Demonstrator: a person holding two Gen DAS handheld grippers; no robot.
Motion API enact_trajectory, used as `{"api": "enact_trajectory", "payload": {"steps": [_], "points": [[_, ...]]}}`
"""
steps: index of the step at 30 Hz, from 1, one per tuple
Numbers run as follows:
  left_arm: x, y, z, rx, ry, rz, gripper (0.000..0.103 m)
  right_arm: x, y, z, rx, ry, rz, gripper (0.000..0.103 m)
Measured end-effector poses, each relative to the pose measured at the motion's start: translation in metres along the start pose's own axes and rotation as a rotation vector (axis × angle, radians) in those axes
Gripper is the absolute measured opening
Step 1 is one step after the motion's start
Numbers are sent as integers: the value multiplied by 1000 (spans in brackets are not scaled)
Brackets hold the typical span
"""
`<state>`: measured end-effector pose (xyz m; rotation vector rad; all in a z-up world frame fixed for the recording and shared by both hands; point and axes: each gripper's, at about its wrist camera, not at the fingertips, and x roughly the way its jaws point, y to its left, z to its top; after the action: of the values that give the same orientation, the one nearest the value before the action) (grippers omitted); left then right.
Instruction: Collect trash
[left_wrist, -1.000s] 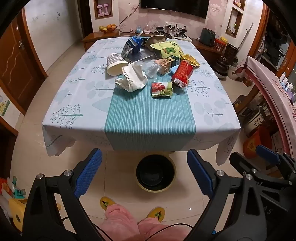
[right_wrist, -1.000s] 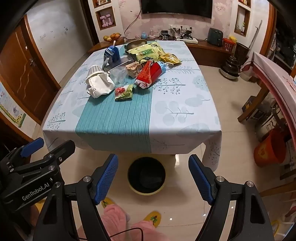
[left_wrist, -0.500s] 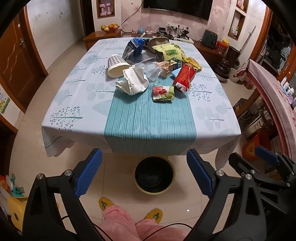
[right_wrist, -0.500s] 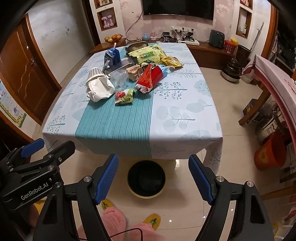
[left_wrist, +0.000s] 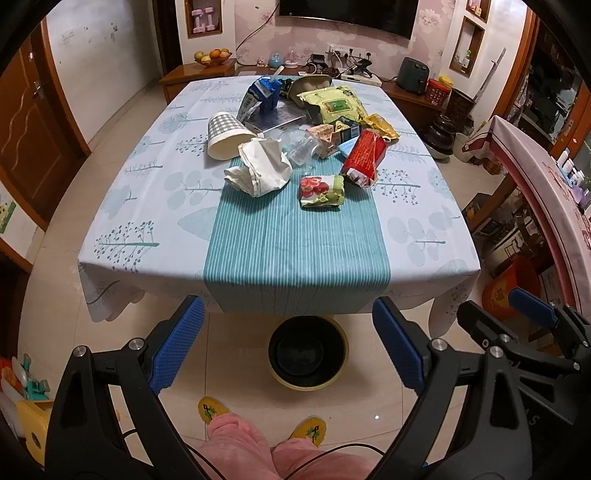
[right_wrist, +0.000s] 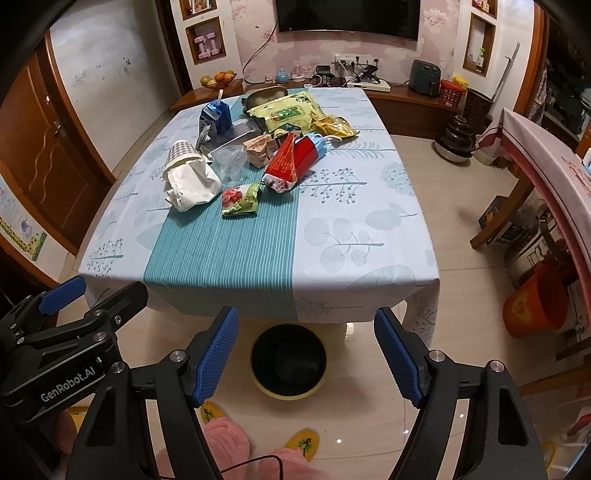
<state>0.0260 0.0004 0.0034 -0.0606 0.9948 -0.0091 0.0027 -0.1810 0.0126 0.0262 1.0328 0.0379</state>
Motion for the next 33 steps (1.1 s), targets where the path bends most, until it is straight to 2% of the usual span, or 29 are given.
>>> {"api": "enact_trajectory", "payload": {"steps": [12,33], "points": [[0,-3,5,18,-17,-14,91,3,-4,3,23,2,1,77],[-12,5,4,4,-41,1,91,-3,8,5,-9,-10,18,76]]}}
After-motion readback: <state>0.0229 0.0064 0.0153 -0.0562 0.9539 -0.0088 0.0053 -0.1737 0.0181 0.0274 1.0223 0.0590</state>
